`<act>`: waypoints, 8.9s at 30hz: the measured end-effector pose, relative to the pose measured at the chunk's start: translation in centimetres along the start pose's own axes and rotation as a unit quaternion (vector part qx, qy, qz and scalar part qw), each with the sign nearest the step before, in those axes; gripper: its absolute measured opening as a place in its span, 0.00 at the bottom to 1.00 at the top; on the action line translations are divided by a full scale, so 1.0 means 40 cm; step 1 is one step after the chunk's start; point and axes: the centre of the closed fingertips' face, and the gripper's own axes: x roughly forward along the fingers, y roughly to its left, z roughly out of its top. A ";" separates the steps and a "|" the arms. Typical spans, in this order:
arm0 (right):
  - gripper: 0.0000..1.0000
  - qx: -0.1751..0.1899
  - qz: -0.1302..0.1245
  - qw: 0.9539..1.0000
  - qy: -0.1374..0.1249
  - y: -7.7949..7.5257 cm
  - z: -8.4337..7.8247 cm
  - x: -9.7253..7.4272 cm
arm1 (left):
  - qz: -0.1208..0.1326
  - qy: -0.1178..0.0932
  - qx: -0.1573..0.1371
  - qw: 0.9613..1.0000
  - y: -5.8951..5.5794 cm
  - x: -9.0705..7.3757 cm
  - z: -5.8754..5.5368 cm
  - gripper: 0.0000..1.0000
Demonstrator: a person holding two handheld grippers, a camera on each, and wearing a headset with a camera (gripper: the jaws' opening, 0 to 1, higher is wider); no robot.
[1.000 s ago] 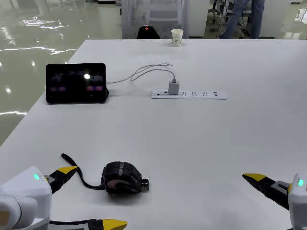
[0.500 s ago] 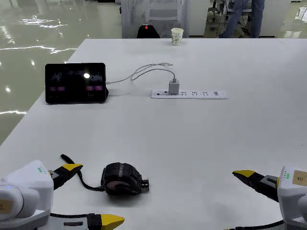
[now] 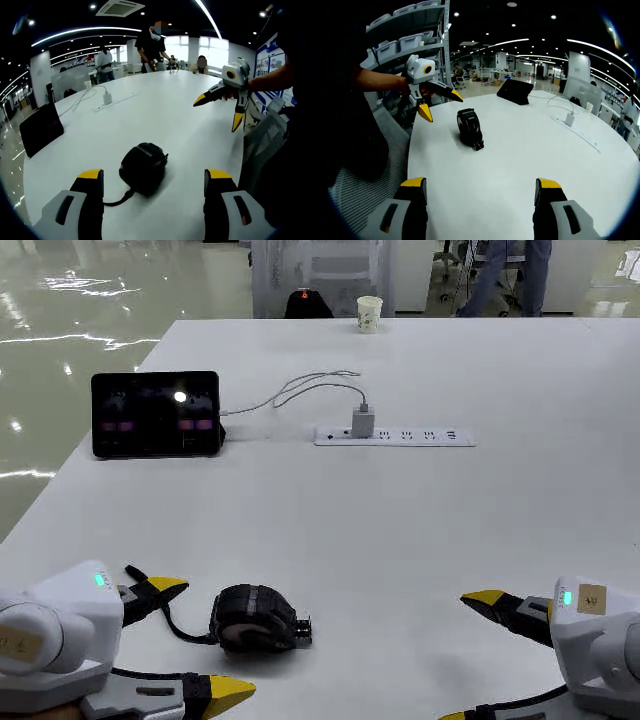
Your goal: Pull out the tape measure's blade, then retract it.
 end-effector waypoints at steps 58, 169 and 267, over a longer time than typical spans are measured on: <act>0.37 -0.182 0.133 0.974 0.032 -0.008 0.079 0.266 | -0.108 0.119 0.105 0.981 0.048 0.104 -0.047 0.43; 0.09 -0.193 0.186 0.958 0.102 -0.028 -0.010 0.300 | -0.173 0.181 0.177 0.952 0.064 0.132 -0.089 0.25; 0.09 -0.157 0.152 0.960 0.177 -0.162 -0.178 0.043 | -0.177 0.186 0.162 0.953 0.063 0.133 -0.087 0.25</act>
